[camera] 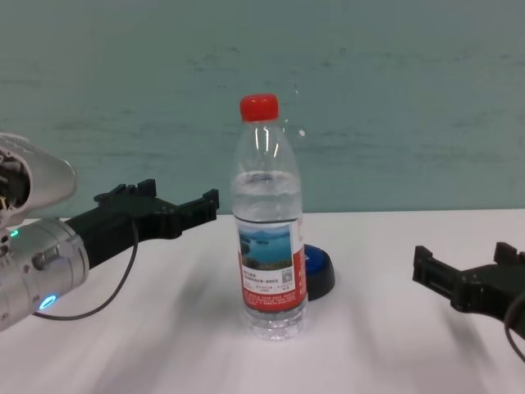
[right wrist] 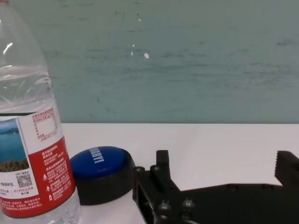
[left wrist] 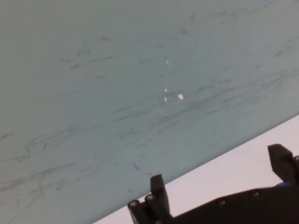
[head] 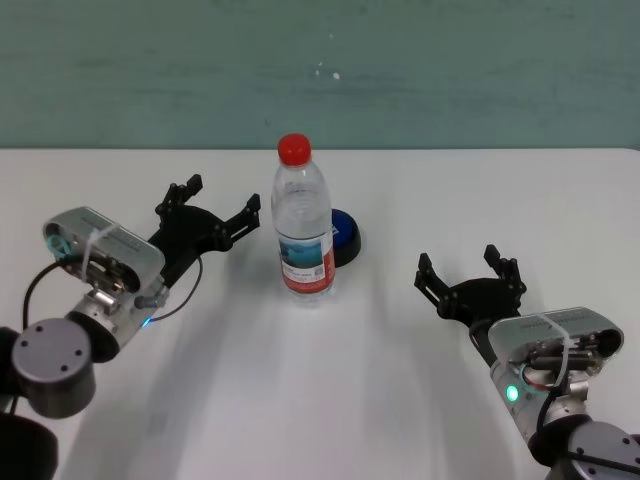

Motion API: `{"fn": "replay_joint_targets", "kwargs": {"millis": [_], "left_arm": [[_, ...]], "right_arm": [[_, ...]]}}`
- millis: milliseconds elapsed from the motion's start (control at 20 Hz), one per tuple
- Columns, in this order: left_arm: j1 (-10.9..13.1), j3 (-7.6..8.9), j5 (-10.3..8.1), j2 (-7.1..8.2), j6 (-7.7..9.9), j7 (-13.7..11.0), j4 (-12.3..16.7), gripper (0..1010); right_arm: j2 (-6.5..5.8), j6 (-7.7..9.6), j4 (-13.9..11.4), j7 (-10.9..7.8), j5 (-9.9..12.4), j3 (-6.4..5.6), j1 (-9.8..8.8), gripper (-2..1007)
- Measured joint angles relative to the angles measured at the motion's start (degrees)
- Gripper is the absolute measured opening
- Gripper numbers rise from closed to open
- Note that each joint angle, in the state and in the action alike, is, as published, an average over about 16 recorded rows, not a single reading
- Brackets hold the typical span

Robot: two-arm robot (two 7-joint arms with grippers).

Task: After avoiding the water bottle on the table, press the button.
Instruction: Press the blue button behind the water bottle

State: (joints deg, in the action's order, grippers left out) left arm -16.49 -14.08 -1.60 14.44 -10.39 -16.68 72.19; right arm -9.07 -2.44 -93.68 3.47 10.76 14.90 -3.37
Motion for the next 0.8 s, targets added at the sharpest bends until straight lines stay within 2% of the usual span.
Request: {"fn": "replay_joint_targets", "kwargs": {"millis": [800], "left_arm": [[-1.7, -1.1, 0.59, -0.75, -0.23, 0.0, -2.0, 1010]], "right_arm": [[0.0, 0.0, 0.0, 0.0, 0.0, 0.0, 0.0, 1004]]}}
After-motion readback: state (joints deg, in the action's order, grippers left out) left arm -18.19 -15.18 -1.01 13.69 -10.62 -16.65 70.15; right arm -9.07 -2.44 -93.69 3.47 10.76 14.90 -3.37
